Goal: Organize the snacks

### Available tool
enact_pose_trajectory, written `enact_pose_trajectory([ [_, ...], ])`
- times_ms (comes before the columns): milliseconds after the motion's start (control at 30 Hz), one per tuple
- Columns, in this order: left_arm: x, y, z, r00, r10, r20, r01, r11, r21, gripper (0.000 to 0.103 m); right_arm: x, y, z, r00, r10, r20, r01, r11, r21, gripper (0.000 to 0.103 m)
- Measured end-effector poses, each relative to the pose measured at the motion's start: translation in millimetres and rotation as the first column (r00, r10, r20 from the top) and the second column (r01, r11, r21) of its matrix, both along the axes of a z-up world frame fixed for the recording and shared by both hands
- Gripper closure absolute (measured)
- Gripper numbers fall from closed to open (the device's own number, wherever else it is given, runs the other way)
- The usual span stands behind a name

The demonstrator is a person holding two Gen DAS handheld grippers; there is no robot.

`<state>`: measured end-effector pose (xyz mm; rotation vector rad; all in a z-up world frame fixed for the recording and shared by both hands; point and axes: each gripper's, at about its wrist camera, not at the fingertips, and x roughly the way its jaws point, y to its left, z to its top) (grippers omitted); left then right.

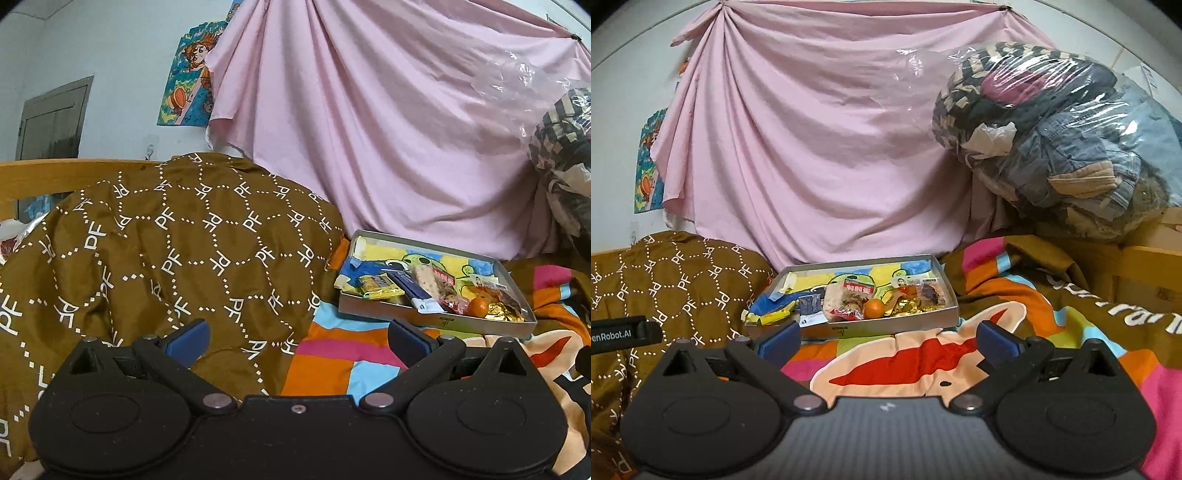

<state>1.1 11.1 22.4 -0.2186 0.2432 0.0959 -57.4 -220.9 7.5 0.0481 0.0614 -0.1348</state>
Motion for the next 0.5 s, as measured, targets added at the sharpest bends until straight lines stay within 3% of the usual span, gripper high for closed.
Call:
enact_pose_trajectory([
  [200,1,5,-4,0.999,-0.029,-0.014,0.029,0.999,0.026,0.001,-3,10,-5,1.000,-0.008,-0.022,0.007,1.000,-0.022,0.000],
  [500,18,13,-19,0.992,-0.033,-0.122,0.038,0.998,0.042,0.001,9,19,-14,0.997,0.010,-0.081,-0.011,1.000,-0.013,0.000],
])
